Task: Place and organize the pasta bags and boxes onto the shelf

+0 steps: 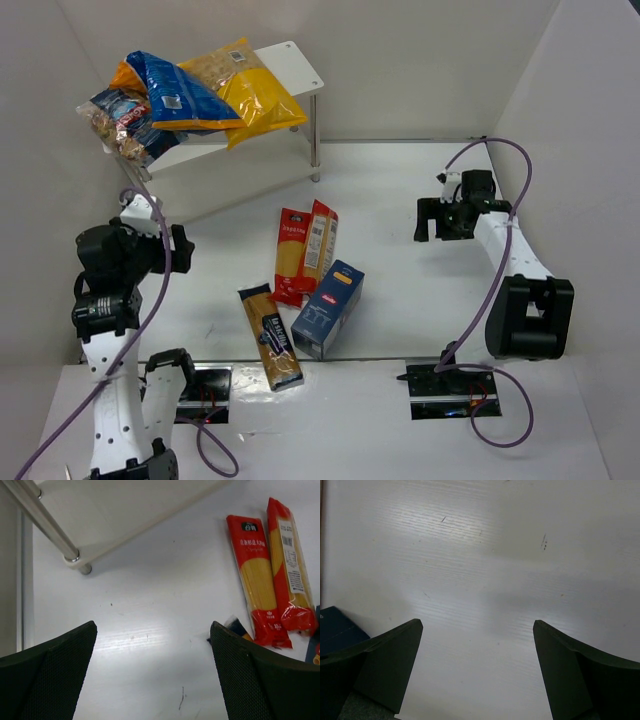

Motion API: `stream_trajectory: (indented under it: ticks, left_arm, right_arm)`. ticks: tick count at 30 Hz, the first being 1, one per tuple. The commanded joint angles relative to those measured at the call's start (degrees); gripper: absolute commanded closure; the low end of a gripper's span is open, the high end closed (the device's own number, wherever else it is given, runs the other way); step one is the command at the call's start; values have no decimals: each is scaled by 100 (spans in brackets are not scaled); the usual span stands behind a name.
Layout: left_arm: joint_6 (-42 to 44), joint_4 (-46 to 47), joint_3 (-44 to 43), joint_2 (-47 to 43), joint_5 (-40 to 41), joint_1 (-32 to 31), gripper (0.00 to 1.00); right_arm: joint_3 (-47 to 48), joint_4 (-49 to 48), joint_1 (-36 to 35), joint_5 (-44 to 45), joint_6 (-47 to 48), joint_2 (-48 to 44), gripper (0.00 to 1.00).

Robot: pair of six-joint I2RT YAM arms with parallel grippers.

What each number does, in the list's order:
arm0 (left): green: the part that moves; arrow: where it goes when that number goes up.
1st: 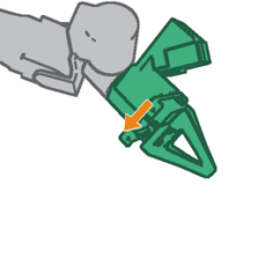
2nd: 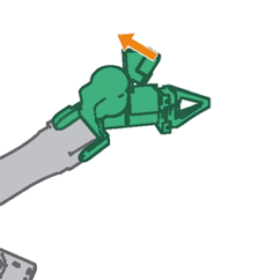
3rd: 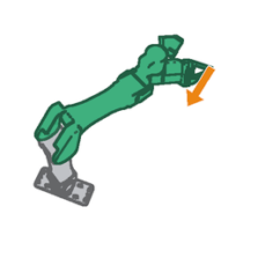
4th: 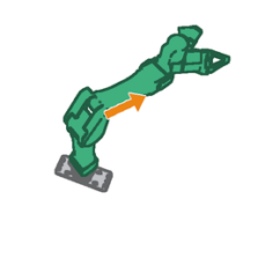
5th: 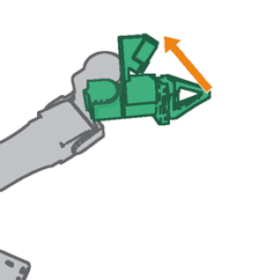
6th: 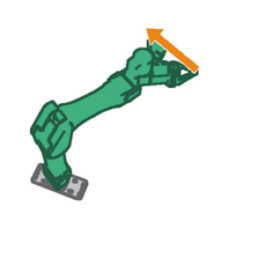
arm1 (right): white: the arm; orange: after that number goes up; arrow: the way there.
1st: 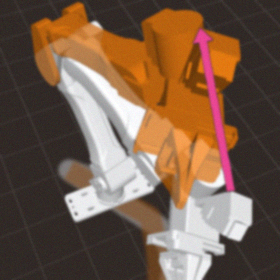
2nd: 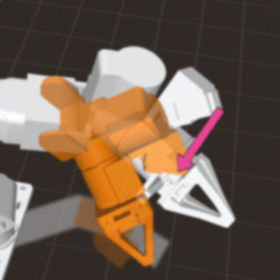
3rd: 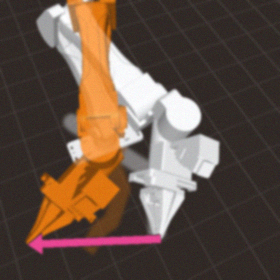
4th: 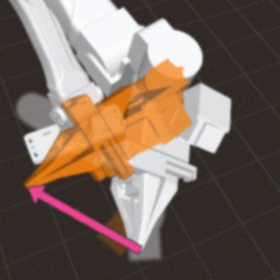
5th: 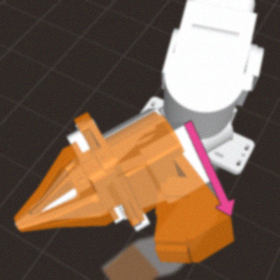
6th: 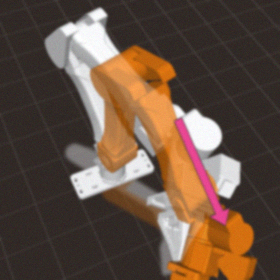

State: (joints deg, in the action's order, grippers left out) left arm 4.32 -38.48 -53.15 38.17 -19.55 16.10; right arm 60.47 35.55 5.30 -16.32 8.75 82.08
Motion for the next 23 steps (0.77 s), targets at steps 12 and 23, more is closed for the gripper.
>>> stream_trajectory:
  ticks: [12,23]
  left_arm:
    - [553,710,366,227,-532,-406,0]
    - [553,710,366,261,-479,-406,0]
  right_arm:
    - [290,-154,32,94,-164,18,0]
    - [290,-154,32,41,-163,132,0]
